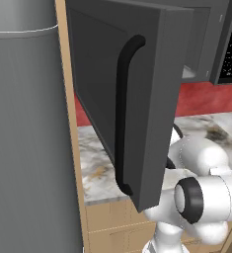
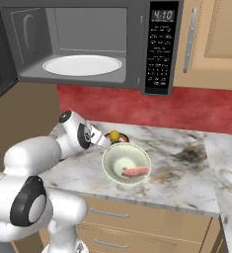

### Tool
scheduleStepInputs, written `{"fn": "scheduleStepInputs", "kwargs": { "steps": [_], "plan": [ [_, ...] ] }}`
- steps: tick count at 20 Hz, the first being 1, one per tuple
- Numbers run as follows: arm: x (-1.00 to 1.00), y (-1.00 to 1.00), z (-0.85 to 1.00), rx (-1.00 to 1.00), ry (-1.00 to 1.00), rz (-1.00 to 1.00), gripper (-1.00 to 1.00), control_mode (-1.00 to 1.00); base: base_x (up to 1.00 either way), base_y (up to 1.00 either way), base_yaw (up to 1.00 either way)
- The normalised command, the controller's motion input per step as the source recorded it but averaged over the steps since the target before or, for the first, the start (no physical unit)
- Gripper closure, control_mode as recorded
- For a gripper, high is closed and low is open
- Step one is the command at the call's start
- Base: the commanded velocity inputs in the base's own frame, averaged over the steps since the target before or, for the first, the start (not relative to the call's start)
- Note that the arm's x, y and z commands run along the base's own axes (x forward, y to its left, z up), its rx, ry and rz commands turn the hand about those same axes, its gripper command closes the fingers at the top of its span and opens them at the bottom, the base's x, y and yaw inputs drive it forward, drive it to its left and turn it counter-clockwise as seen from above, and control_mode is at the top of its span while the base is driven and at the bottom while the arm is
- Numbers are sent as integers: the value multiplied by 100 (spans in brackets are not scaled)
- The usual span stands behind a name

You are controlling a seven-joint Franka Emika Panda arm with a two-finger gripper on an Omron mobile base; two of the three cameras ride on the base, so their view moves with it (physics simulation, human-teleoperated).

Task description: Remove the pear from the bowl and place it on the small plate. Then place the bowl with only the steak in the microwave, close the door, and press the start button to microwave the steak.

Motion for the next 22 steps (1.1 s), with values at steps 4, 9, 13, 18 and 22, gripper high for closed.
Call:
{"fn": "scheduleStepInputs", "kwargs": {
  "steps": [4, 9, 13, 18, 22],
  "plan": [
    [-43, 0, 33, 0, 23, -6, -100, -100, 0, 0, 0],
    [-6, 0, 4, 0, 38, -5, -100, -100, 0, 0, 0],
    [0, 0, -14, 0, 17, 0, -100, -100, 0, 0, 0],
    [0, 0, -27, 0, 7, 0, -100, -100, 0, 0, 0],
    [0, -9, -34, 0, 2, 0, -100, -100, 0, 0, 0]
  ]
}}
